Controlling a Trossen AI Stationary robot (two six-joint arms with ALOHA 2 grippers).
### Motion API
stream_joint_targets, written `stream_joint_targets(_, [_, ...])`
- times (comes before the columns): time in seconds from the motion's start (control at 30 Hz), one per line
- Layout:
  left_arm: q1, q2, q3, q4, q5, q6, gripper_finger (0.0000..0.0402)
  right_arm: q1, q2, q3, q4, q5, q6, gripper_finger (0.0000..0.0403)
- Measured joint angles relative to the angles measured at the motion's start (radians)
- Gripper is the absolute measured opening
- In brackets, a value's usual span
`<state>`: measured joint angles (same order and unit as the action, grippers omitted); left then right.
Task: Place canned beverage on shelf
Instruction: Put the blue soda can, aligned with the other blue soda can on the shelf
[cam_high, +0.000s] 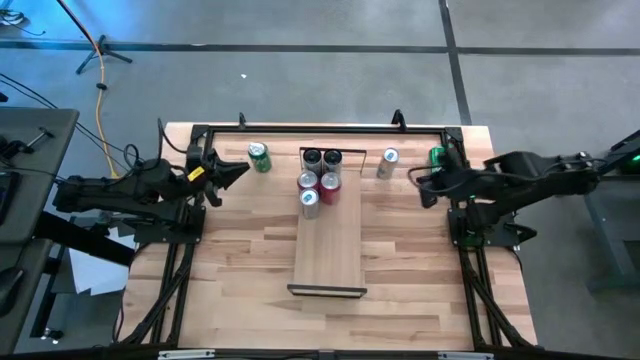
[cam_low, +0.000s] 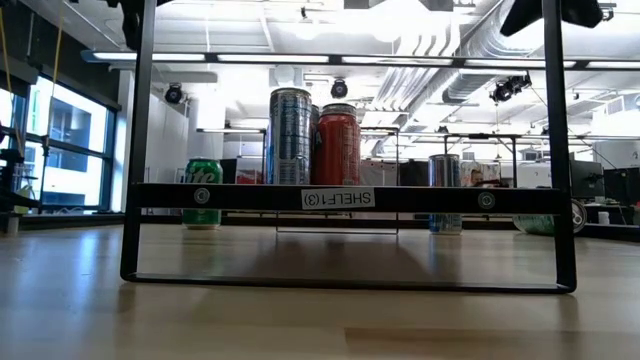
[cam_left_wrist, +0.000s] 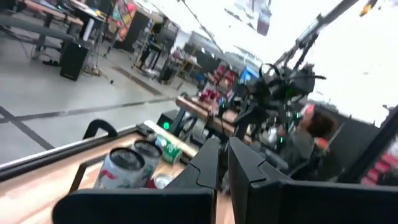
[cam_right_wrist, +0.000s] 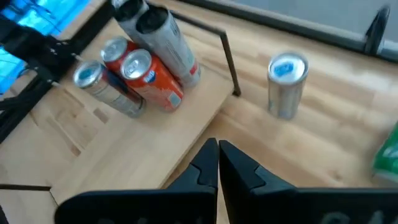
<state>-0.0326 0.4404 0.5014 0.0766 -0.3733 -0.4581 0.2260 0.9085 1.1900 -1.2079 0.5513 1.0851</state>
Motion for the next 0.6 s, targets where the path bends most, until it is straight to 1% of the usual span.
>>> stream_joint_targets(0.13, [0.000,0.000,0.000,0.069,-0.031,-0.004,0.0000,0.000,-0.066,0.000,0.002,0.053,-0.090,0.0000])
stream_joint_targets(0.23, [0.000,0.000,0.000,0.112,-0.045,0.045,0.0000,0.000,-0.104,0.000,0.022,0.083,-0.158,0.0000])
stream_joint_targets(0.37, [0.000,0.000,0.000,0.139,-0.097,0.107,0.0000,0.000,-0.126,0.000,0.112,0.086,-0.269,0.0000])
stream_joint_targets(0.43, [0.000,-0.001,0.000,0.143,-0.114,0.132,0.0000,0.000,-0.126,0.000,0.186,0.086,-0.372,0.0000])
stream_joint_targets(0.5, [0.000,0.000,0.000,0.147,-0.116,0.148,0.0000,0.000,-0.120,0.000,0.267,0.078,-0.508,0.0000])
stream_joint_targets(0.6, [0.000,-0.001,0.000,0.150,-0.111,0.155,0.0001,-0.003,-0.107,0.000,0.403,0.008,-0.794,0.0000])
